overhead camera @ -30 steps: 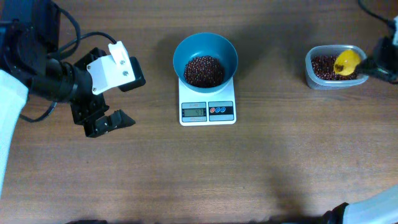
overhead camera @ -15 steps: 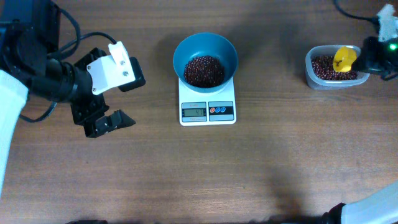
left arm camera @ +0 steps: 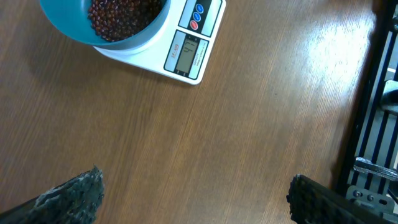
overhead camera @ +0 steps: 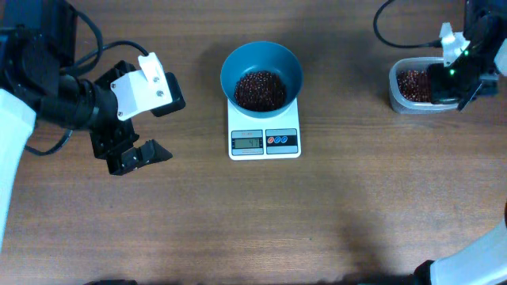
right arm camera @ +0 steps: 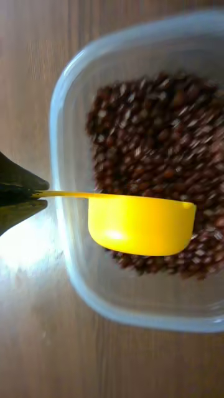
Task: Scoop item into bowl and weigh 50g on scale
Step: 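Scoop more red beans from the tub with the right gripper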
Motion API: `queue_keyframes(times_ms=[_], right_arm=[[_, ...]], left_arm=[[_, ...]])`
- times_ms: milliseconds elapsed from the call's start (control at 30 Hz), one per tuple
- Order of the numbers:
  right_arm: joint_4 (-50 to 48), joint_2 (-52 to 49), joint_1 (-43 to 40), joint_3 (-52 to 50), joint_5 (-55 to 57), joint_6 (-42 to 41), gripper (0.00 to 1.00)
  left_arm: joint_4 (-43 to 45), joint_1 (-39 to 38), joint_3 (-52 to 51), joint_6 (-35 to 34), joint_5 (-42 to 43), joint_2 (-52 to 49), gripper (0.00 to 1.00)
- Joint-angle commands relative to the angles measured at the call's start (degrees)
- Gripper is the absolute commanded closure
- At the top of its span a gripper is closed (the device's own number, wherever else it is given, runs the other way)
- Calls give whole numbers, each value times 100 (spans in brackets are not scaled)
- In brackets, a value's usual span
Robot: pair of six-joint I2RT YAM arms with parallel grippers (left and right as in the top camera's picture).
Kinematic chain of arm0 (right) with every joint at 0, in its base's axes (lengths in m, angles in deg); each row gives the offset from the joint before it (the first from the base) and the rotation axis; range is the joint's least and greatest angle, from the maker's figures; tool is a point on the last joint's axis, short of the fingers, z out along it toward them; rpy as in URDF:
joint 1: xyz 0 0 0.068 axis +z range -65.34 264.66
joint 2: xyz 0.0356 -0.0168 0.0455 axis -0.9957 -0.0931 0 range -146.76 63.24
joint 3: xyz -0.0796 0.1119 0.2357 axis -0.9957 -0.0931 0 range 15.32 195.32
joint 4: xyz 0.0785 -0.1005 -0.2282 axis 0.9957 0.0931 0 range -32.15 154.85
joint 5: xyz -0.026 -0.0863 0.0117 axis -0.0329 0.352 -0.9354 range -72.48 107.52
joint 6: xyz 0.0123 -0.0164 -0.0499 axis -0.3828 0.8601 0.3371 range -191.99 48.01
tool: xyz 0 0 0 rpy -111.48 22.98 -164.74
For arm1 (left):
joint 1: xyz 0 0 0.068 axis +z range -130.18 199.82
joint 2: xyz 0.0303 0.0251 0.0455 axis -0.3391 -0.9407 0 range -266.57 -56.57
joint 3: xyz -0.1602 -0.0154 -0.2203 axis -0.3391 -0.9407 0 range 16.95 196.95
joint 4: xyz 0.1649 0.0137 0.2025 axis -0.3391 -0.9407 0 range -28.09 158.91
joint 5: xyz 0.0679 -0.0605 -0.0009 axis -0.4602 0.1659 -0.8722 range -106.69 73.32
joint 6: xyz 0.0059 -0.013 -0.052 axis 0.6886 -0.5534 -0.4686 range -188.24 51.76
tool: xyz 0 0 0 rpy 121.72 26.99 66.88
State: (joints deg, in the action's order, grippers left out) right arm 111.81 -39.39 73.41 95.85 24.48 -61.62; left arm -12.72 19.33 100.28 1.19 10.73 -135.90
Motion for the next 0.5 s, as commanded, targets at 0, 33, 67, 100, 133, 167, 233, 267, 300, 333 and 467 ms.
queue_keyframes(times_ms=[0, 33, 67, 100, 133, 167, 233, 267, 300, 333, 467], right_arm=[[-258, 70, 35, -44, -1049, -258, 96], [-258, 70, 35, -20, -1086, -376, 96], [-258, 70, 35, -15, -1086, -385, 96], [-256, 70, 28, 4, -1086, -387, 96], [-262, 70, 24, 11, -1088, -505, 96], [-256, 70, -26, 15, -1362, -533, 96], [-236, 68, -234, 15, -2435, -533, 96], [-201, 68, -295, 15, -2594, -535, 96], [-127, 70, -356, 15, -2623, -564, 96], [-13, 70, -450, 15, -2559, -664, 96], [63, 70, -813, 15, -2468, -800, 96]], left_arm=[[-4, 39, -26, 92, 20, 24, 1], [-4, 39, -26, 92, 20, 24, 1], [-4, 39, -26, 92, 20, 24, 1], [-4, 39, -26, 92, 20, 24, 1], [-4, 39, -26, 92, 20, 24, 1], [-4, 39, -26, 92, 20, 24, 1], [-4, 39, -26, 92, 20, 24, 1], [-4, 39, -26, 92, 20, 24, 1], [-4, 39, -26, 92, 20, 24, 1], [-4, 39, -26, 92, 20, 24, 1], [-4, 39, -26, 92, 20, 24, 1]])
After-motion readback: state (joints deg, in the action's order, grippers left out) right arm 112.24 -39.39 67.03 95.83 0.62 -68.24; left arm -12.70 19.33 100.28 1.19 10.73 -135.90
